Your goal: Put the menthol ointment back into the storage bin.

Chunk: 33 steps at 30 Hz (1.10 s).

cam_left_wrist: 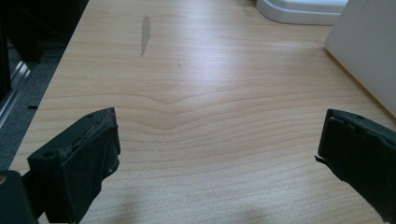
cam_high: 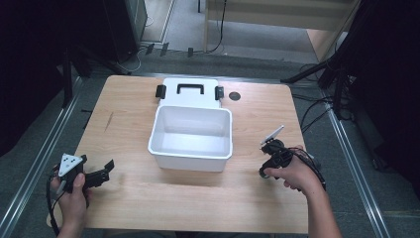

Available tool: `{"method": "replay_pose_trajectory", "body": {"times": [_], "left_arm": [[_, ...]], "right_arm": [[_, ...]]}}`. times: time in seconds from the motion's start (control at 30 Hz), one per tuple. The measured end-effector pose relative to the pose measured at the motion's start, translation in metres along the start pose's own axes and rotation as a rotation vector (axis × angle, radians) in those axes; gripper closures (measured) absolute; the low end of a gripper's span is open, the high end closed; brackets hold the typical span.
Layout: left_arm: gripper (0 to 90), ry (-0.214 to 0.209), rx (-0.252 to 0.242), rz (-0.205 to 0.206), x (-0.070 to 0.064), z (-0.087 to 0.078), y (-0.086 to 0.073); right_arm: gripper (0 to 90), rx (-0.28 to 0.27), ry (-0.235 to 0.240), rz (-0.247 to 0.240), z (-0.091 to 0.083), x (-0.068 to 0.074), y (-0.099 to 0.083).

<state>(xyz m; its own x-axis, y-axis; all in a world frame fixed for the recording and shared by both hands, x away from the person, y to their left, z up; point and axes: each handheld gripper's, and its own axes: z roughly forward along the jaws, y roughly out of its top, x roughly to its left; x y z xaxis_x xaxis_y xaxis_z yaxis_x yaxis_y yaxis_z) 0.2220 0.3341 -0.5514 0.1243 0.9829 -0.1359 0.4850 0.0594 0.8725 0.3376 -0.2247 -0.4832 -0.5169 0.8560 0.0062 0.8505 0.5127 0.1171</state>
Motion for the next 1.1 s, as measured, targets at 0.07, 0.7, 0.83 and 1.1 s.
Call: {"method": "replay_pose_trajectory", "body": {"times": [0.07,0.7,0.83,1.1], "left_arm": [[0.0,0.0,0.0,0.001,0.0,0.0,0.0],[0.0,0.007,0.012,0.01,-0.001,0.001,0.001],[0.0,0.01,0.013,0.012,-0.001,0.001,0.001],[0.0,0.011,0.014,0.01,-0.001,0.001,0.001]], "right_arm": [[50.4,-0.004,-0.003,-0.002,0.0,0.0,0.0],[51.3,-0.023,0.062,-0.117,-0.021,0.006,0.016],[51.2,-0.026,0.057,-0.142,-0.027,0.009,0.02],[51.3,-0.023,0.081,-0.172,-0.039,0.014,0.03]]}}
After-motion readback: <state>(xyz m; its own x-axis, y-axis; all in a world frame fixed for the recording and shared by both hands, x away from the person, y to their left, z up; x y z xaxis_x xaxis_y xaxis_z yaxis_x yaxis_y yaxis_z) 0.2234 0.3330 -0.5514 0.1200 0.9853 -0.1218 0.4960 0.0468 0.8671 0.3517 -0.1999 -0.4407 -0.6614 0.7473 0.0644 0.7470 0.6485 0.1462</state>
